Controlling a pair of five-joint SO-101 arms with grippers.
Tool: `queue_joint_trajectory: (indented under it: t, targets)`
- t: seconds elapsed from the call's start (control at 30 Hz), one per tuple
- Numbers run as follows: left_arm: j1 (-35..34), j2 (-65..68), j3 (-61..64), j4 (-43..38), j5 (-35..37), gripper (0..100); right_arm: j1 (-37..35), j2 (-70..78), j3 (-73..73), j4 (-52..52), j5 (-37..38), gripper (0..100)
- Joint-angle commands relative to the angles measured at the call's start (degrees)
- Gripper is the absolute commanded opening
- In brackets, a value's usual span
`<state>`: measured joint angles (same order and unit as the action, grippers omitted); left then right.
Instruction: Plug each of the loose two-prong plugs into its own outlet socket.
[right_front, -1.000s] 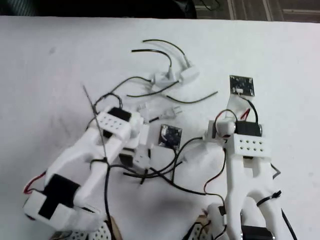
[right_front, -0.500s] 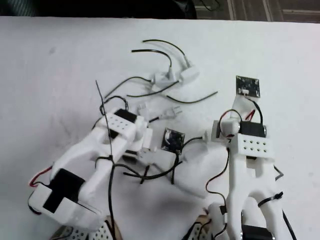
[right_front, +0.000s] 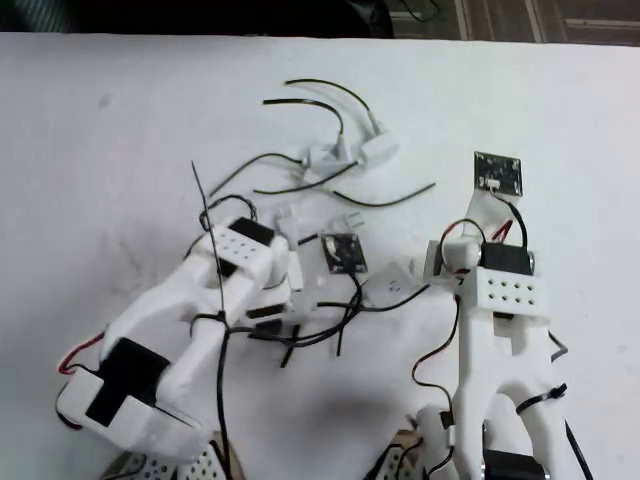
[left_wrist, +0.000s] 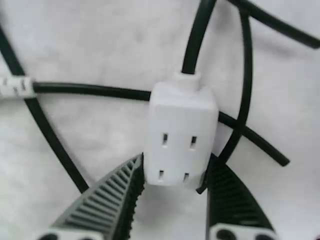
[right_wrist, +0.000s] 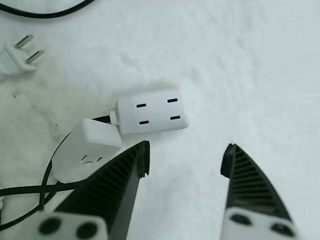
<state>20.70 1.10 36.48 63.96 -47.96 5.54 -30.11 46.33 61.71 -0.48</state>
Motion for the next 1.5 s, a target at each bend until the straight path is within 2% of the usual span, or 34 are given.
queue_joint_trajectory:
  t: [0.0, 0.3, 0.47, 0.7, 0.8, 0.9, 1.1, 1.23, 1.33, 1.47]
  targets:
    - [-2.07, -1.71, -1.58, 1.32, 6.42, 16, 0.31, -1.80, -1.32, -0.40, 0.00, 23.3]
    - [-8.75, -1.71, -0.53, 1.41, 8.88, 16, 0.31, -1.80, -1.32, -0.40, 0.00, 23.3]
    - [-9.01, -1.80, 2.02, 1.49, 9.05, 16, 0.31, -1.80, -1.32, -0.40, 0.00, 23.3]
    - [-9.01, -1.80, 1.67, 2.73, 14.33, 17, 0.31, -1.80, -1.32, -0.40, 0.00, 23.3]
    - [-9.01, -2.51, 0.53, 7.21, 17.58, 24, 0.31, -1.80, -1.23, -0.40, 0.00, 23.3]
    - [-9.01, -7.52, 0.35, 11.16, 19.08, 28, 0.31, -1.80, -1.23, -0.40, 0.00, 23.3]
    - [-9.01, -23.16, 0.35, 17.32, 19.08, 28, 0.31, -1.80, -1.23, -0.31, 0.00, 23.3]
    - [-9.27, -28.97, 0.35, 19.60, 19.16, 28, 0.31, -1.80, -1.23, -0.31, 0.00, 23.3]
    - [-11.38, -29.41, 1.23, 19.16, 19.08, 28, 0.31, -1.80, -1.23, -0.31, 0.00, 23.3]
    - [-11.65, -29.41, 6.51, 13.71, 18.64, 28, 0.31, -1.36, -1.14, -0.31, 0.00, 23.3]
